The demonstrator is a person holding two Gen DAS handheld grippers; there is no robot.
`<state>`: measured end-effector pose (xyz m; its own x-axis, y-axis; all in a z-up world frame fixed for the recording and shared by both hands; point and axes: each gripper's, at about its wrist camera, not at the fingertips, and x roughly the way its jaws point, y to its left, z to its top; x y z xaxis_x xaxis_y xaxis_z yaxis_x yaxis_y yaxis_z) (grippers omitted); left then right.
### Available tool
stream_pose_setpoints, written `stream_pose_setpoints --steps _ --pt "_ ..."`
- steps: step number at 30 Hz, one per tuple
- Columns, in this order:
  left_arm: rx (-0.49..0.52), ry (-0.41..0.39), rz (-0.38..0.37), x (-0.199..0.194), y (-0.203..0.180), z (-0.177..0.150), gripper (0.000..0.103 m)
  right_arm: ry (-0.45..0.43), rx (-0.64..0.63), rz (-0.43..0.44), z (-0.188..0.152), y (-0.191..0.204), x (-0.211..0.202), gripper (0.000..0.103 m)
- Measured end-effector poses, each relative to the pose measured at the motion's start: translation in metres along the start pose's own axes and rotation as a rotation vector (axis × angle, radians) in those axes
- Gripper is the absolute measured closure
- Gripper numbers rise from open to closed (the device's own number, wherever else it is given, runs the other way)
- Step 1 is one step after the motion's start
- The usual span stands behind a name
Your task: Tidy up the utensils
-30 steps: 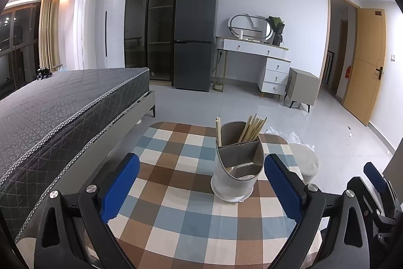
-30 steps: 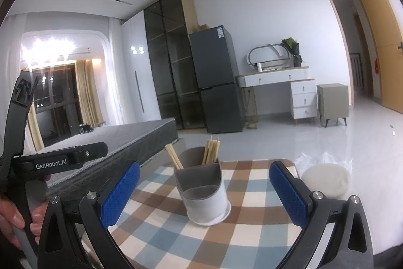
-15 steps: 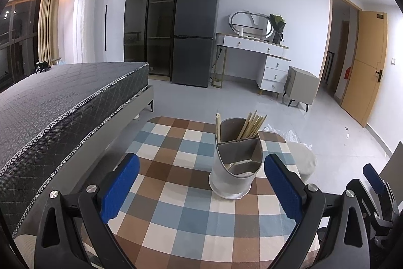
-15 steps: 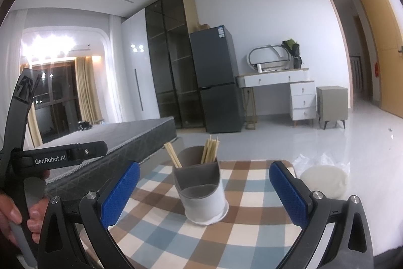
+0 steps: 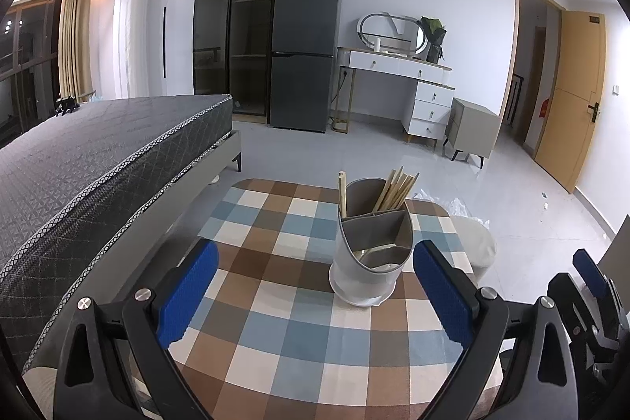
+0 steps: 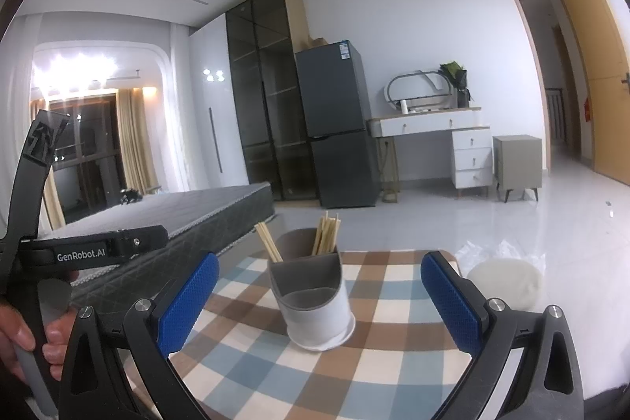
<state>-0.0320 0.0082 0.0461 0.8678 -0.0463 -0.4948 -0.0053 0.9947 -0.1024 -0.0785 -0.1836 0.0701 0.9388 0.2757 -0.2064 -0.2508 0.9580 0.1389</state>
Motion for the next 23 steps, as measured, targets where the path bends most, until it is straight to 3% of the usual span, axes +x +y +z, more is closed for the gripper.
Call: stream_pose_setpoints --steps 23 --pt "-0.001 -0.011 0.001 -0.0019 0.0003 0.0002 0.006 0.006 -0.006 0.002 -0.0001 0.0015 0.0007 0.000"
